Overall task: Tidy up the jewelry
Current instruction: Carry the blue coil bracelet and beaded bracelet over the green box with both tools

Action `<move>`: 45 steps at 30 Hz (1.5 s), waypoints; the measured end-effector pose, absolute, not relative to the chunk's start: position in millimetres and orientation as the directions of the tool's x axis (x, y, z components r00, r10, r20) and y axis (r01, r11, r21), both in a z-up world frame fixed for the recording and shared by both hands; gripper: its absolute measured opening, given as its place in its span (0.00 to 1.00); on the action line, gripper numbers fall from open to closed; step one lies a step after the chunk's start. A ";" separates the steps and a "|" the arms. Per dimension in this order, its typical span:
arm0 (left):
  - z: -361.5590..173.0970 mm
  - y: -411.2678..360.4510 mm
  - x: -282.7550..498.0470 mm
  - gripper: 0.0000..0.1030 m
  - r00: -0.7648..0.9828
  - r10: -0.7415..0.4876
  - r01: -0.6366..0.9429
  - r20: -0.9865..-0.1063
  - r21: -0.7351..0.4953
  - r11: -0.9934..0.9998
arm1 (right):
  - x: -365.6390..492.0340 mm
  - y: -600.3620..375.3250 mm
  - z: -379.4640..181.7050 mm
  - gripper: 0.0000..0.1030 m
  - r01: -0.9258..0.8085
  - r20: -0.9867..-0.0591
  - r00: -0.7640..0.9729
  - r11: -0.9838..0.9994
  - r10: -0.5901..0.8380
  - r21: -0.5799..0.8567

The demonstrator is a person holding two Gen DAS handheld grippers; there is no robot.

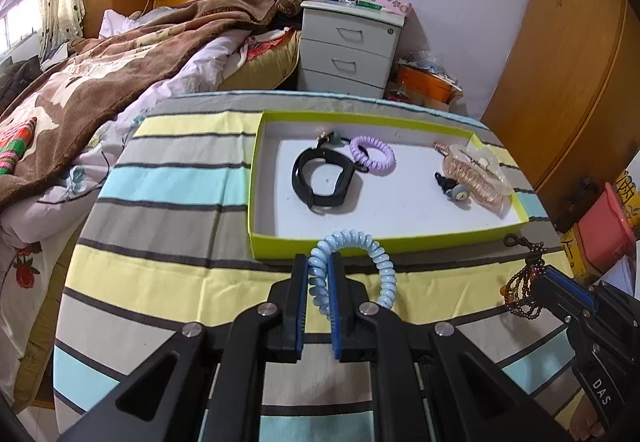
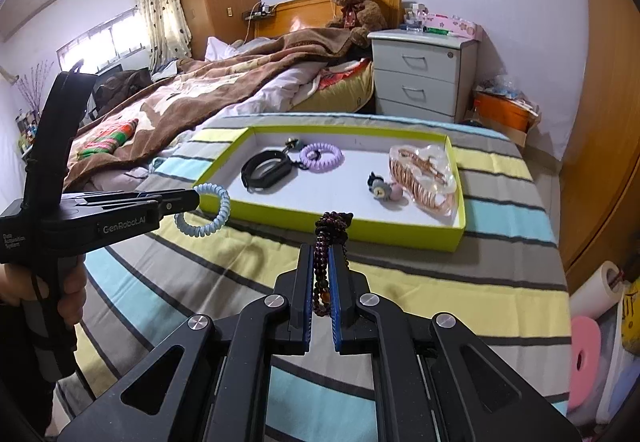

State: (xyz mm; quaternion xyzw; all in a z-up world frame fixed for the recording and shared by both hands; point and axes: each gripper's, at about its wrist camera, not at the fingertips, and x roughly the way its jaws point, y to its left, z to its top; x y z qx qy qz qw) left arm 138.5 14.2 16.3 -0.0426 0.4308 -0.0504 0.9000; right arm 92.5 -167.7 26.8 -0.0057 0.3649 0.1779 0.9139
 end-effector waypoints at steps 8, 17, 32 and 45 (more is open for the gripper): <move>35.1 15.7 148.9 0.10 0.648 -0.140 0.067 -0.749 -0.127 0.990 | 103.3 -164.0 40.4 0.07 -0.334 -0.652 0.688 0.937 0.319 0.105; 45.0 19.6 170.6 0.10 0.659 -0.150 0.068 -0.737 -0.140 0.988 | 122.4 -158.8 43.7 0.07 -0.334 -0.651 0.691 0.938 0.314 0.098; 33.8 18.6 214.8 0.10 0.636 -0.162 0.069 -0.754 -0.153 0.986 | 167.2 -142.1 22.5 0.07 -0.338 -0.698 0.649 0.937 0.302 0.090; 7.0 16.0 236.5 0.10 0.596 -0.157 0.064 -0.787 -0.148 0.987 | 193.3 -135.7 -1.7 0.07 -0.346 -0.737 0.608 0.934 0.297 0.090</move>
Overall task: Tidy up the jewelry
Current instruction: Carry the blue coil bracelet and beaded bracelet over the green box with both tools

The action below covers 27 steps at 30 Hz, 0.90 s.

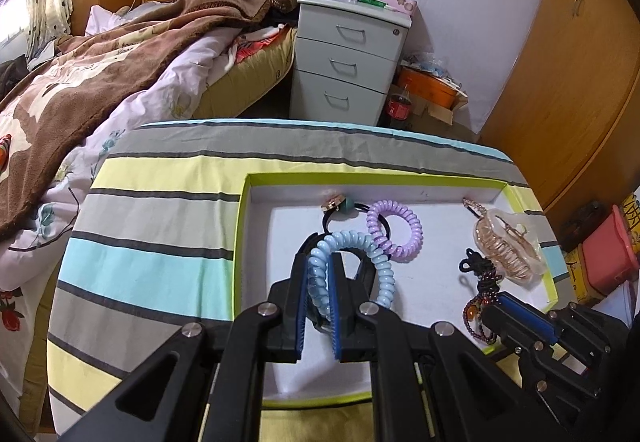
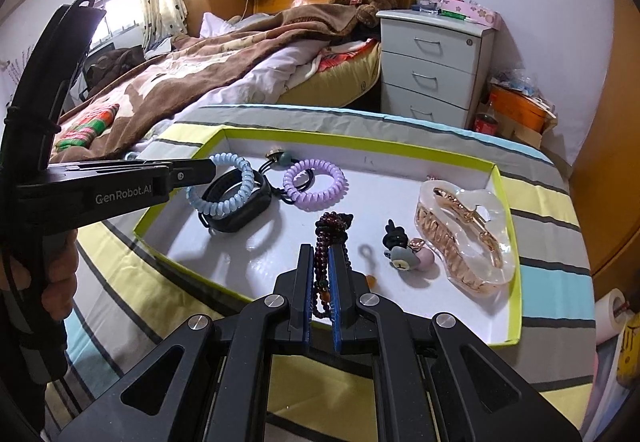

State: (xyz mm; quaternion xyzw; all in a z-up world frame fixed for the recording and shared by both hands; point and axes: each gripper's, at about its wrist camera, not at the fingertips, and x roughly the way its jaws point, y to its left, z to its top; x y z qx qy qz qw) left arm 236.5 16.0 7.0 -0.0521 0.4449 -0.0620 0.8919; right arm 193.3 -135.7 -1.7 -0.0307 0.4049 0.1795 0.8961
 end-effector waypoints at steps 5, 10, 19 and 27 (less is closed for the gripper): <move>1.7 15.4 241.6 0.10 0.587 -0.158 0.061 -0.794 -0.151 0.987 | 199.8 -133.7 -3.7 0.07 -0.356 -0.744 0.598 0.931 0.298 0.087; 0.0 12.9 242.7 0.10 0.583 -0.161 0.070 -0.796 -0.149 0.986 | 204.5 -130.0 -9.9 0.07 -0.362 -0.756 0.584 0.929 0.295 0.083; -5.9 13.6 245.9 0.10 0.569 -0.157 0.063 -0.807 -0.147 0.987 | 207.6 -124.0 -17.3 0.07 -0.374 -0.771 0.567 0.925 0.291 0.074; -7.3 14.8 245.8 0.10 0.564 -0.161 0.055 -0.810 -0.157 0.986 | 207.7 -123.8 -20.3 0.07 -0.369 -0.776 0.563 0.927 0.285 0.072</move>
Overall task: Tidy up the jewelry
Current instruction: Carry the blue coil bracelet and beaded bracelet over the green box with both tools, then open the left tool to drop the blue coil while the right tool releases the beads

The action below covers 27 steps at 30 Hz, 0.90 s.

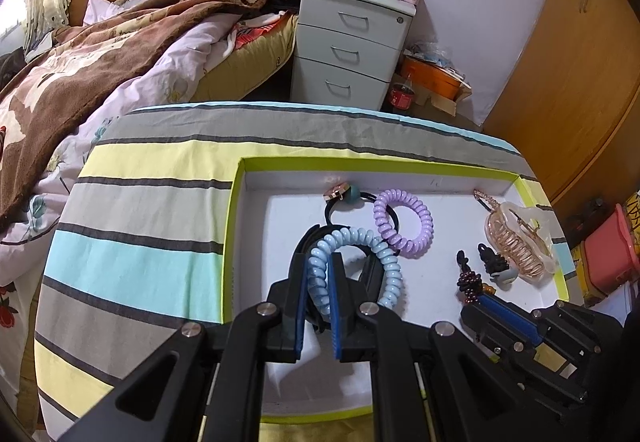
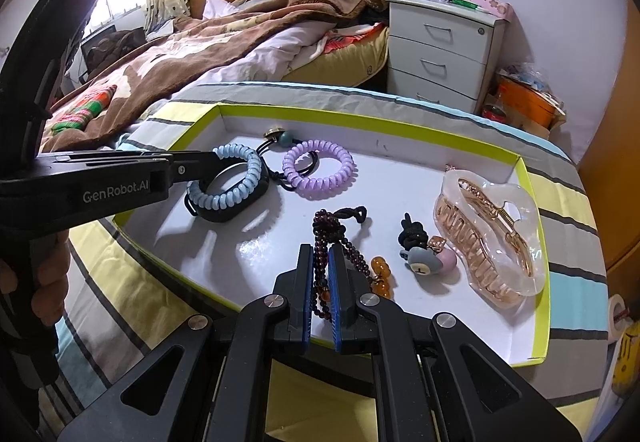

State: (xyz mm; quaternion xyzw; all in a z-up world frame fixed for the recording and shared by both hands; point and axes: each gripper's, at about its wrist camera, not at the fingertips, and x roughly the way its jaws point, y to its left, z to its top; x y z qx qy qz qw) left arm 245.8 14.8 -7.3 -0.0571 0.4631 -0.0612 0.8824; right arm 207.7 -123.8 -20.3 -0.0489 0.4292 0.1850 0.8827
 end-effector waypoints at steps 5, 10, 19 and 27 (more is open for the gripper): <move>-8.7 16.3 246.4 0.11 0.560 -0.157 0.047 -0.813 -0.158 0.986 | 207.3 -121.2 -21.5 0.07 -0.372 -0.780 0.560 0.926 0.279 0.064; -9.6 16.3 247.0 0.11 0.558 -0.152 0.046 -0.816 -0.153 0.987 | 206.7 -120.4 -21.7 0.07 -0.372 -0.780 0.561 0.926 0.277 0.061; -8.5 13.6 246.0 0.22 0.556 -0.161 0.059 -0.816 -0.154 0.986 | 206.2 -120.8 -21.7 0.09 -0.363 -0.782 0.562 0.930 0.271 0.061; -7.9 10.8 246.6 0.35 0.555 -0.160 0.060 -0.816 -0.153 0.986 | 206.9 -124.3 -20.9 0.11 -0.357 -0.781 0.563 0.932 0.270 0.065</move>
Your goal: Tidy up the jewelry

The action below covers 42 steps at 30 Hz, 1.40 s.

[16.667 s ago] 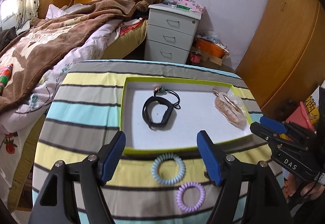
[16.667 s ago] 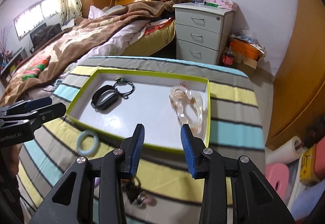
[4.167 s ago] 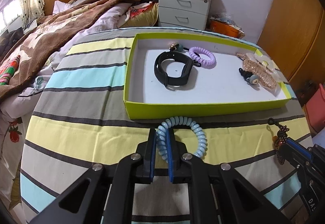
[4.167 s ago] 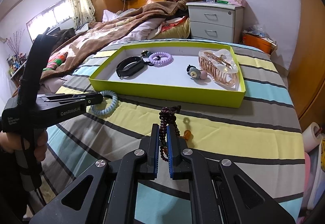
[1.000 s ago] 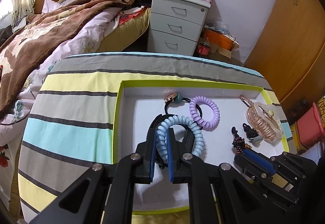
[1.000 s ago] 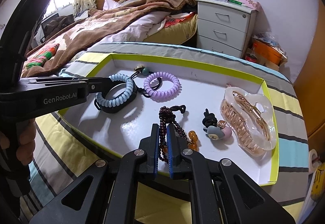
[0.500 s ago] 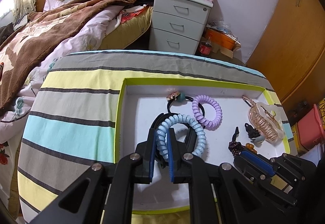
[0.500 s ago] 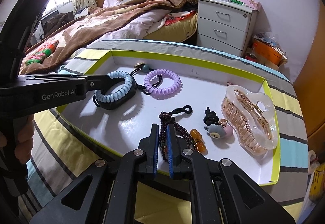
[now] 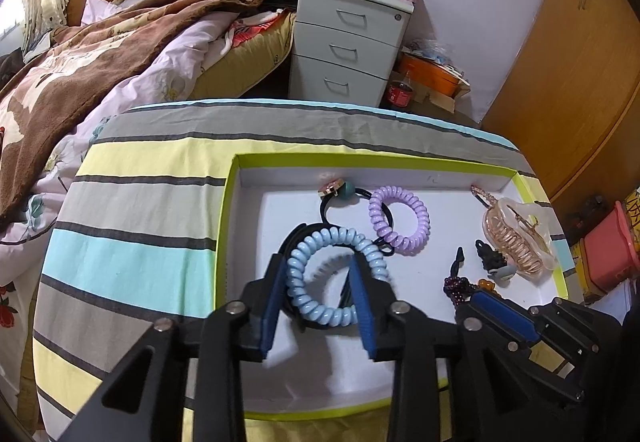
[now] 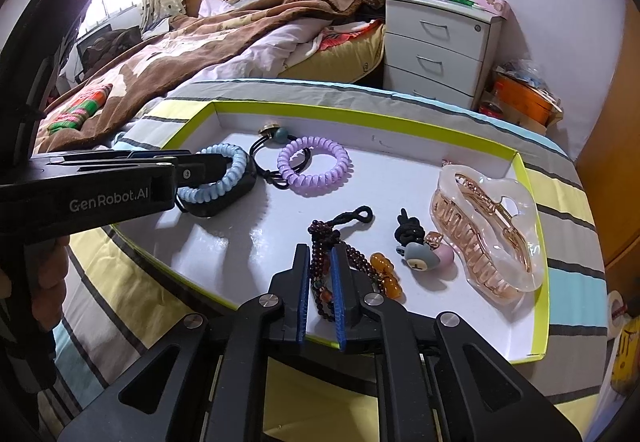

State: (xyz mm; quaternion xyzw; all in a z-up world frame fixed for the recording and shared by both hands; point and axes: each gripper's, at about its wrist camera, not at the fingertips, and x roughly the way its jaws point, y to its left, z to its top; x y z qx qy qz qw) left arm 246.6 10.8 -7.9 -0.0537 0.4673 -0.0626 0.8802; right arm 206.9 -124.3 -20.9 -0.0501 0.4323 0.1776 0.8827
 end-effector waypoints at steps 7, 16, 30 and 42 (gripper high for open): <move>-7.3 10.2 245.9 0.38 0.555 -0.163 0.063 -0.816 -0.154 0.986 | 205.7 -126.2 -19.3 0.15 -0.356 -0.778 0.566 0.932 0.272 0.067; -4.4 9.1 244.8 0.50 0.558 -0.158 0.057 -0.815 -0.152 0.987 | 202.7 -129.8 -13.8 0.33 -0.347 -0.768 0.580 0.935 0.271 0.068; 15.5 10.0 215.8 0.70 0.614 -0.110 0.027 -0.781 -0.119 0.993 | 179.0 -142.5 3.4 0.46 -0.289 -0.735 0.632 0.955 0.246 0.071; 40.4 4.5 154.7 0.71 0.715 -0.063 0.033 -0.696 -0.056 0.998 | 129.4 -157.7 35.0 0.46 -0.203 -0.659 0.726 0.977 0.197 0.068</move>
